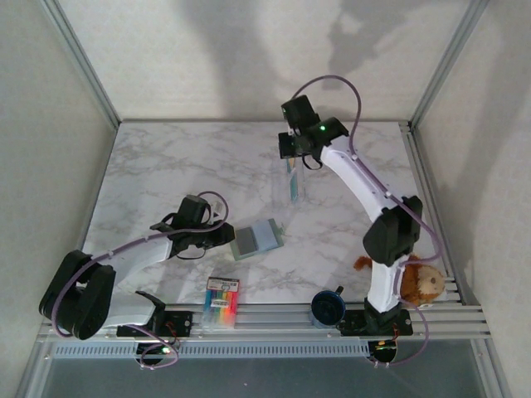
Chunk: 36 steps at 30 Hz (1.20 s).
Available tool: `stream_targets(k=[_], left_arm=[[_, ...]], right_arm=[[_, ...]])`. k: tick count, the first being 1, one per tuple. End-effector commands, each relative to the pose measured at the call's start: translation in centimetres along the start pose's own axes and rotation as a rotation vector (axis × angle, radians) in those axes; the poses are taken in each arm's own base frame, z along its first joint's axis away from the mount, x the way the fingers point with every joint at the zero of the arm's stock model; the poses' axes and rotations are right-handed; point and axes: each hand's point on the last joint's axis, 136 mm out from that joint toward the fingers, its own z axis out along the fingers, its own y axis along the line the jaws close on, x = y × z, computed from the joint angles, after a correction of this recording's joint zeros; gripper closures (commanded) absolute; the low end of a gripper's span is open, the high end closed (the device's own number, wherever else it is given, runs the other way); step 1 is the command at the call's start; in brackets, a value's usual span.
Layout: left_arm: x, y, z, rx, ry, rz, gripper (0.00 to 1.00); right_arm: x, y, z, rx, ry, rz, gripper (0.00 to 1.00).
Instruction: Put the credit cards into the card holder
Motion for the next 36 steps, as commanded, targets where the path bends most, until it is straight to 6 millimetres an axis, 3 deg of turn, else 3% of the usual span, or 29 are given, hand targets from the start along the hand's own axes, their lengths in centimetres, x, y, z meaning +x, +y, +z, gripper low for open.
stream_targets(k=[1, 6, 12, 17, 27, 29, 32, 36], left_arm=[[0.1, -1.4, -0.6, 0.062, -0.002, 0.012, 0.76], [0.2, -0.8, -0.4, 0.033, 0.026, 0.016, 0.75], [1.0, 0.3, 0.4, -0.009, 0.077, 0.002, 0.74], [1.1, 1.1, 0.9, -0.042, 0.087, 0.001, 0.73], [1.7, 2.7, 2.3, -0.097, 0.127, -0.024, 0.77], [1.7, 3.2, 2.4, -0.119, 0.128, -0.022, 0.78], [1.4, 5.4, 2.0, -0.243, 0.091, -0.019, 0.78], [1.7, 6.1, 2.1, -0.272, 0.108, -0.008, 0.79]], right_arm=[[2.9, 3.3, -2.0, -0.242, 0.033, 0.028, 1.00], [8.2, 7.3, -3.1, -0.557, 0.097, 0.055, 1.00], [15.8, 10.7, -1.9, -0.797, 0.305, 0.077, 1.00], [20.0, 10.0, 0.9, -0.770, 0.410, 0.094, 1.00], [24.1, 9.6, 5.0, -0.767, 0.528, 0.149, 1.00], [24.3, 9.3, 5.3, -0.759, 0.527, 0.151, 1.00], [23.8, 8.6, 5.2, -0.751, 0.530, 0.161, 1.00], [23.4, 8.0, 5.0, -0.750, 0.513, 0.171, 1.00]])
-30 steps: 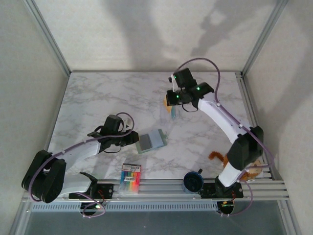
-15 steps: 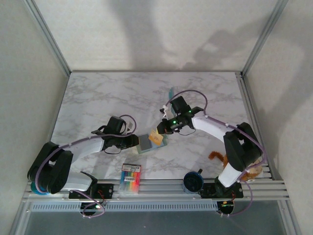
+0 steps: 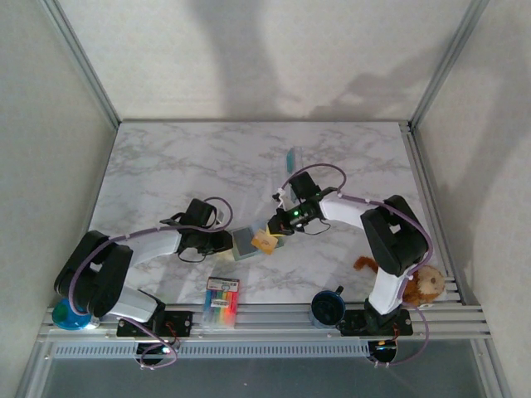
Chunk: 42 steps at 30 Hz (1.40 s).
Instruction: Put the credit cards into the card holder
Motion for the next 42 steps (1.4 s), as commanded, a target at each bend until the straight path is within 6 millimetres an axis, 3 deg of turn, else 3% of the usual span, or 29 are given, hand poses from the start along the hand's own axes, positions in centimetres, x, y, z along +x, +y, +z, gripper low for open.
stream_targets(k=[1, 10, 17, 21, 24, 29, 35, 42], left_arm=[[-0.2, 1.8, 0.3, -0.100, -0.006, 0.010, 0.79], [-0.3, 2.2, 0.9, -0.116, 0.003, 0.012, 0.80], [-0.5, 2.2, 1.1, -0.122, 0.010, 0.020, 0.81], [-0.9, 2.1, 1.2, -0.130, 0.010, 0.028, 0.83], [-2.4, 2.3, 0.9, -0.149, -0.046, 0.027, 0.85], [-4.3, 0.3, 1.3, -0.065, -0.059, 0.037, 0.84], [-4.7, -0.1, 2.2, -0.048, -0.039, 0.025, 0.85], [-5.7, -0.8, 1.6, -0.035, -0.077, 0.017, 0.86]], right_arm=[[-0.2, 0.2, -0.7, -0.018, -0.012, -0.013, 1.00], [0.0, -1.1, 0.4, -0.022, 0.013, 0.040, 1.00], [-0.5, -0.8, 1.0, -0.075, 0.007, 0.056, 1.00], [-0.5, -0.5, 0.5, -0.074, -0.011, 0.050, 1.00], [-0.7, 0.2, 0.4, -0.106, -0.012, 0.045, 1.00], [-1.3, 0.8, -0.3, -0.115, -0.032, 0.028, 1.00], [-1.8, 1.1, -1.4, -0.105, -0.040, 0.011, 1.00], [-1.7, 0.9, -1.8, -0.102, -0.055, 0.012, 1.00]])
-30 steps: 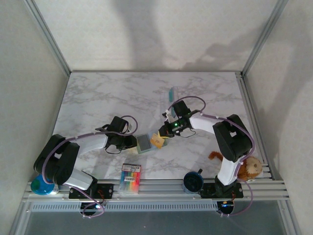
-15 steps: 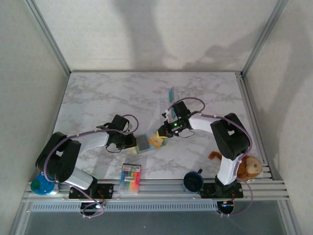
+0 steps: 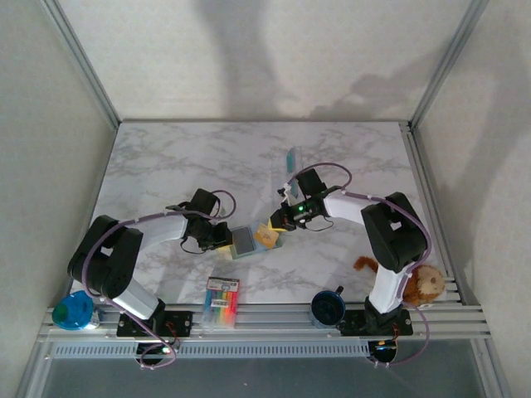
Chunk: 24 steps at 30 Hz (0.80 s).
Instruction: Put the credit cards into the card holder
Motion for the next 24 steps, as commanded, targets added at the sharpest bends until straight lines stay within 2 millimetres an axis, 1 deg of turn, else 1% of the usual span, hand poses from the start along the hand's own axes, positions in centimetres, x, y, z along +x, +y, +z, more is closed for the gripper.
stream_targets(k=[1, 5, 8, 10, 13, 18, 24], left_arm=[[-4.9, -1.2, 0.3, 0.012, -0.180, 0.050, 0.86], [-4.9, -1.0, 0.4, 0.005, -0.174, 0.049, 0.86], [-4.6, -1.0, 0.6, 0.009, -0.157, 0.049, 0.86], [-4.5, -0.8, 0.6, 0.003, -0.158, 0.045, 0.86], [-4.3, -0.8, 0.6, 0.010, -0.161, 0.037, 0.86], [-4.2, -0.7, 0.3, 0.004, -0.167, 0.040, 0.86], [-4.0, -0.6, 0.2, 0.001, -0.163, 0.041, 0.86]], right_arm=[[-0.4, 1.2, -1.0, -0.023, -0.026, -0.036, 1.00], [-0.5, 1.0, -0.4, -0.039, -0.005, -0.026, 1.00], [-0.5, 0.2, 0.3, -0.036, 0.001, -0.013, 1.00], [-0.4, -0.6, 1.2, -0.048, 0.025, 0.013, 1.00], [-0.1, -1.0, 1.8, -0.071, 0.039, 0.036, 1.00], [0.1, -1.0, 1.6, -0.063, 0.039, 0.030, 1.00], [-0.2, 0.8, 0.0, -0.065, 0.000, -0.014, 1.00]])
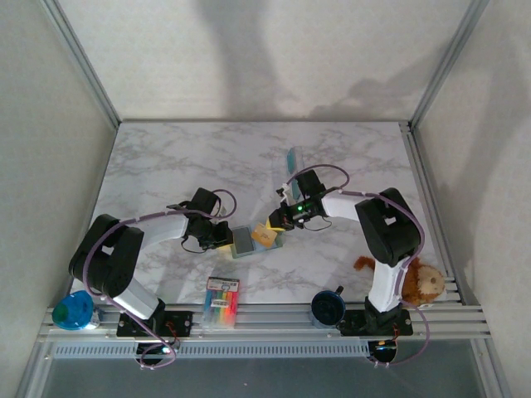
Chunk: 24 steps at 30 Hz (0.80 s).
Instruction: Put the credit cards into the card holder
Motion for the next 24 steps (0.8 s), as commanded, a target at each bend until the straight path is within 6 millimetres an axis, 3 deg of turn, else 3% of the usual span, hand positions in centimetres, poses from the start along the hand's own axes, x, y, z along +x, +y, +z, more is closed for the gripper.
stream_targets(k=[1, 8, 16, 24], left_arm=[[-3.7, -0.3, 0.1, -0.004, -0.165, 0.043, 0.87], [-3.1, -0.1, 0.0, 0.001, -0.158, 0.040, 0.87], [-3.0, -0.1, -0.1, 0.003, -0.161, 0.043, 0.87], [-2.6, 0.2, -0.2, 0.004, -0.163, 0.041, 0.87]], right_arm=[[0.2, 1.6, -1.1, -0.011, -0.013, -0.018, 1.00], [0.0, 2.2, -2.0, 0.032, -0.044, -0.062, 1.00], [0.7, 0.4, 0.4, 0.071, 0.000, -0.035, 1.00], [1.0, -0.3, 1.3, 0.084, 0.014, -0.027, 1.00]])
